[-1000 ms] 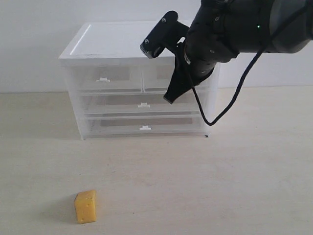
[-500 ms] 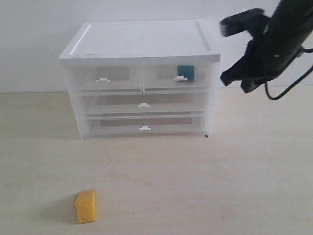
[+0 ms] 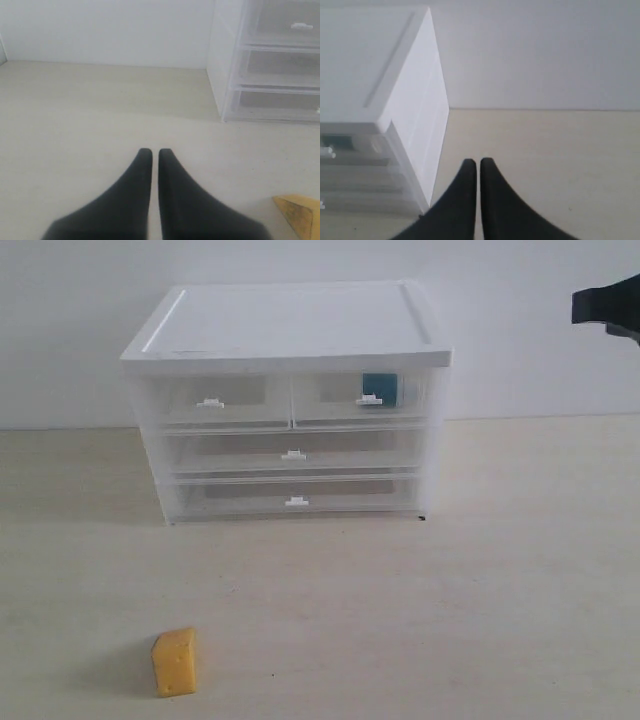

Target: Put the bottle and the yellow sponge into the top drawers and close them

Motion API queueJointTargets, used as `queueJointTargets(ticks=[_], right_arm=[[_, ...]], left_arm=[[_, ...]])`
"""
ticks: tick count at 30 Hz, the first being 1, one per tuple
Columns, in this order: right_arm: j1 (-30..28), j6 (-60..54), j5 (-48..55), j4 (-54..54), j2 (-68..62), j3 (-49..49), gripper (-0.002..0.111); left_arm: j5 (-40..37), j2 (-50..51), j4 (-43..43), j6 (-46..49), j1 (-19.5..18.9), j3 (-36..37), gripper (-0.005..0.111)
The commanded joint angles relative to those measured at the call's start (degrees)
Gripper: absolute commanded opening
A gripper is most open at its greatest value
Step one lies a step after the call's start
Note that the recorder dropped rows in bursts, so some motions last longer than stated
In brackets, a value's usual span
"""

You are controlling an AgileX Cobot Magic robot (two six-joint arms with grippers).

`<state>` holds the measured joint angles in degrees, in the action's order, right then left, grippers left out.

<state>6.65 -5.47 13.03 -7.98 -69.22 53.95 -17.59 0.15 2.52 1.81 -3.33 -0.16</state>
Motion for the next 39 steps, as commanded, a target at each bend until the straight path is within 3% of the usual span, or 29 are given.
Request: queueJointTargets(ticks=[1, 15, 20, 25, 33, 39], right_arm=[[-0.36, 1.57, -9.25, -0.48, 10.69, -10.09, 0.0], [-0.36, 5.47, -21.82, -0.48, 48.89, -44.64, 0.0], [-0.36, 4.91, -21.42, -0.48, 62.02, -53.73, 0.0], [-0.36, 4.82, -17.23, -0.48, 69.22, -53.95, 0.0], [3.06, 4.91, -9.78, -0.48, 69.22, -53.95, 0.0], [5.94, 5.01, -6.28, -0.48, 69.22, -53.95, 0.0]], left_arm=[[0.07, -0.15, -0.2, 0.11, -0.09, 0.16, 0.004], [0.07, -0.15, -0.2, 0.11, -0.09, 0.16, 0.004], [0.07, -0.15, -0.2, 0.11, -0.09, 0.16, 0.004], [-0.05, -0.15, -0.2, 0.11, -0.09, 0.16, 0.004], [1.01, -0.15, -2.52, 3.33, -0.09, 0.16, 0.004], [16.02, -0.15, 4.2, 0.9, -0.09, 0.16, 0.004]])
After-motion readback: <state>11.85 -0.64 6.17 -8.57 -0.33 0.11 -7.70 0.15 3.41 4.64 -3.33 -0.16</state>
